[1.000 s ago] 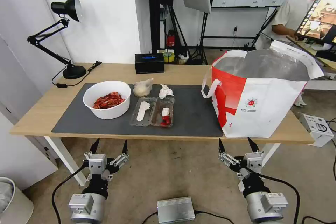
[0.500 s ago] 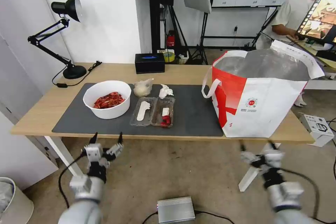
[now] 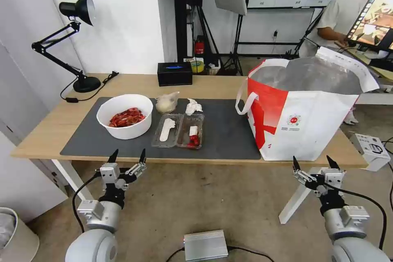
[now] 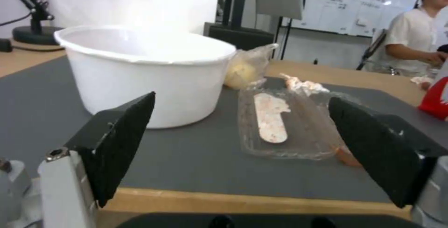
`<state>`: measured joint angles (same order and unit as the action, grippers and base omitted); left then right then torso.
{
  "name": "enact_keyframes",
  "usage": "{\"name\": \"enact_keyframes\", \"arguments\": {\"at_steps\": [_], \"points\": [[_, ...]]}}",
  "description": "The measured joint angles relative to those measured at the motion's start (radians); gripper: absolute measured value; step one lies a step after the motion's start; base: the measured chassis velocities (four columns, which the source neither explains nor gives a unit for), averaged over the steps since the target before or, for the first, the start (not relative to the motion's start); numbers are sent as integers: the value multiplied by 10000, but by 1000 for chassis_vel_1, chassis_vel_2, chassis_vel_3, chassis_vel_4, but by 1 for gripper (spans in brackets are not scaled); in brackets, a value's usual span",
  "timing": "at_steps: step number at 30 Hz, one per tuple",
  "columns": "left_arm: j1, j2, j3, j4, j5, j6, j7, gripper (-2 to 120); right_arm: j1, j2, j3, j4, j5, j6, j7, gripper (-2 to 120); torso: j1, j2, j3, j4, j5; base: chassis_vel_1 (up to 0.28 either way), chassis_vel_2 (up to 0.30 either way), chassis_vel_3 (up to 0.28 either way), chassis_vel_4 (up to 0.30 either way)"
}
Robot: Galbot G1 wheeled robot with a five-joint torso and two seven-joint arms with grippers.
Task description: Pick up the trash from the table and place it into the takeout bag.
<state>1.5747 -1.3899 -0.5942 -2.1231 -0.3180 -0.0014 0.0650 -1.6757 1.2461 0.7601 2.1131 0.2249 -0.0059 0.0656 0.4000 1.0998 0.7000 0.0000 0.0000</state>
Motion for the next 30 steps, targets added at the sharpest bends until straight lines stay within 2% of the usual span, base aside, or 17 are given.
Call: {"name": "enact_keyframes", "arguments": {"at_steps": [4,11,20,21,22,25,26,28,29,30], "points": [[-20,125,51,-77,-73,22,96,100,-6,-4,-22,184,1,0,-23,100,0,0,0,0,0,0,0,0,0],[-276,554,366,-131,-483,493,72,100,13,-82,-88,619,61,-76,-193,100,0,2,0,-1,0,0,0,0,0],[-628,889,814,28,-1795,1353,6,100,96,-87,-163,899,94,-206,-329,100,0,2,0,0,0,0,0,0,0],[-761,1001,964,18,-2368,1617,-170,100,98,-54,-182,928,79,-213,-348,100,0,2,0,0,-1,0,0,0,0],[-761,1001,964,18,-2368,1617,-170,100,98,-54,-182,928,79,-213,-348,100,0,2,0,0,-1,0,0,0,0],[-1197,1252,1336,-126,-4073,2301,-967,100,90,53,-193,1041,54,-287,-365,100,-1,2,0,0,0,0,0,0,0],[-1197,1252,1336,-126,-4073,2301,-967,100,90,53,-193,1041,54,-287,-365,100,-1,2,0,0,0,0,0,0,0],[-1552,1366,1541,-235,-5317,2755,-1829,100,75,112,-205,1104,35,-342,-366,100,0,2,0,-1,0,0,0,0,0],[-1796,1417,1669,-294,-6122,3004,-2460,100,63,128,-214,1111,17,-352,-367,100,0,1,0,-1,0,0,0,0,0],[-1796,1417,1669,-294,-6122,3004,-2460,100,63,128,-214,1111,17,-352,-367,100,0,1,0,-1,0,0,0,0,0]]}}
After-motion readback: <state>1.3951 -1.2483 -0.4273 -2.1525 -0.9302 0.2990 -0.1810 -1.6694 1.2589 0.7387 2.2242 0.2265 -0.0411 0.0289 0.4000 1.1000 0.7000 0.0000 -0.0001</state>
